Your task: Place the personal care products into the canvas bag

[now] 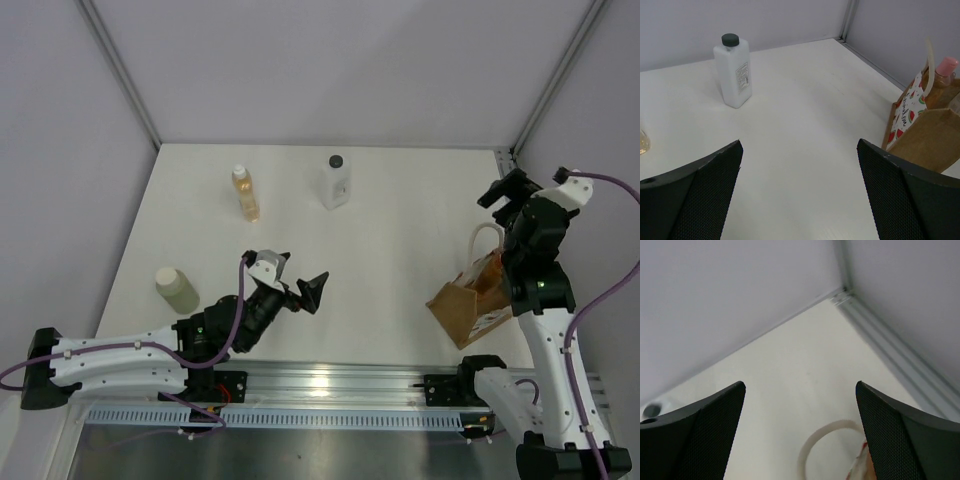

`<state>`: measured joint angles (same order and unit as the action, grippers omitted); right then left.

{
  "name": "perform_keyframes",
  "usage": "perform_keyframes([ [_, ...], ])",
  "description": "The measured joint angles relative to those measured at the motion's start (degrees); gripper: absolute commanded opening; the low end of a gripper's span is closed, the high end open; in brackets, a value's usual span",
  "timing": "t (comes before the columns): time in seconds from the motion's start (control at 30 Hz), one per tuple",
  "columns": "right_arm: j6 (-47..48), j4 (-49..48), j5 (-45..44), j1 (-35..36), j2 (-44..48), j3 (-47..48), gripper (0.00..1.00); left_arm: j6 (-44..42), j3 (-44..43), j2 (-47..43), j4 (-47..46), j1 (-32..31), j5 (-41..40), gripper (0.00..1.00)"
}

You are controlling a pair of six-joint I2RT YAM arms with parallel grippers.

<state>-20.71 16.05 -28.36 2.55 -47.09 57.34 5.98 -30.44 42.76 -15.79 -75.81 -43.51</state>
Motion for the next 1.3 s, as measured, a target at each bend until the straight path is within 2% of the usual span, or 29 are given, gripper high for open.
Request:
perform_keyframes([
  [0.1, 1.2, 2.2, 7.5, 3.8, -0.1, 0.0, 0.96, 0.0, 0.0, 0.1, -0.2, 0.0, -0.6, 0.99],
  [0.33, 5.6, 0.7, 11.5, 24.5, -0.6, 0.4, 0.98, -0.7, 0.0, 2.0, -1.2, 0.0, -1.3, 0.99],
  [0.43, 6.4, -2.4, 7.6, 32.2, -5.2, 2.2, 0.99, -0.6, 0.0, 2.1, -1.2, 0.0, -1.4, 0.99],
  [0.57, 6.6, -9.2, -0.4, 38.6, -14.7, 4.9, 0.99, -0.9, 0.2, 0.6, -1.4, 0.0, -1.9, 0.99],
  [0.67, 7.8, -15.1, -2.9, 39.4, -22.1, 5.5, 0.99, -1.1, 1.6, -2.3, -2.7, 0.0, -2.6, 0.99],
  [0.8, 12.1, -22.1, 0.5, 38.9, -30.6, 6.6, 0.99, -1.0, 2.4, -4.4, -3.3, 0.0, -2.7, 0.99],
  [1.1, 20.1, -24.9, 11.0, 35.6, -50.7, 24.7, 0.99, -0.7, 2.5, -4.7, -3.1, 0.0, -2.3, 0.99],
  [1.3, 23.9, -25.4, 16.9, 33.3, -58.4, 27.0, 0.99, 0.4, 2.8, -6.6, -3.0, 0.0, -2.1, 0.99],
])
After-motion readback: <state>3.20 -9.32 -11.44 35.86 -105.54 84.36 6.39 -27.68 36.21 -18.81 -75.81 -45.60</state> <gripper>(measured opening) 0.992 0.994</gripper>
